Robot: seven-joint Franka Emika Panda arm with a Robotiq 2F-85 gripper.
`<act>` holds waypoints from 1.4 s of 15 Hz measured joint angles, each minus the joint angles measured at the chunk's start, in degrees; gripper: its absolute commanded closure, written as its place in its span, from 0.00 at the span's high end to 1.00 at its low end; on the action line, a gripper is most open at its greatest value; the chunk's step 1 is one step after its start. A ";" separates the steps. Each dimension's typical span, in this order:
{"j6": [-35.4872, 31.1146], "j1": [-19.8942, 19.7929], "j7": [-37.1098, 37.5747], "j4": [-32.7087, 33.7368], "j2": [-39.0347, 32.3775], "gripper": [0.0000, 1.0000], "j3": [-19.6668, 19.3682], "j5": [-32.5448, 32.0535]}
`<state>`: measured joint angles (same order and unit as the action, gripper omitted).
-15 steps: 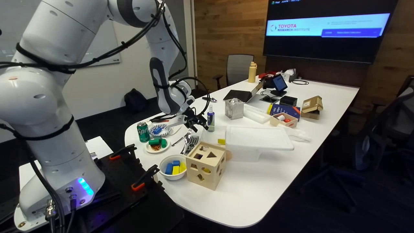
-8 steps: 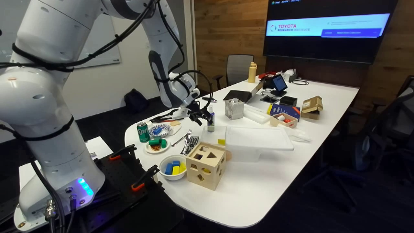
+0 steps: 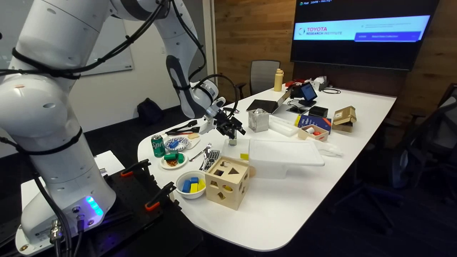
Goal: Move the clear container forwards.
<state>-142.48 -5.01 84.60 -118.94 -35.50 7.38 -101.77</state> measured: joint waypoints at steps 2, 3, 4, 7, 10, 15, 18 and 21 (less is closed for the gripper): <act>1.88 0.85 1.35 1.16 -2.34 1.00 -0.94 -1.36; 2.73 1.14 1.65 1.76 -3.52 1.00 -1.21 -1.62; 3.73 1.21 2.05 2.43 -4.68 1.00 -1.25 -1.87; 6.13 1.21 3.19 4.51 -7.42 1.00 -1.43 -2.20; 7.31 1.18 4.14 7.03 -9.58 1.00 -2.06 -2.25; 8.82 1.09 4.65 11.51 -13.62 0.58 -3.19 -2.25; 9.01 1.09 4.65 13.33 -14.98 0.34 -3.47 -2.25; 9.06 1.16 4.64 13.72 -14.87 0.14 -3.46 -2.25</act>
<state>-133.42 -3.85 89.25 -105.22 -50.38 3.92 -104.02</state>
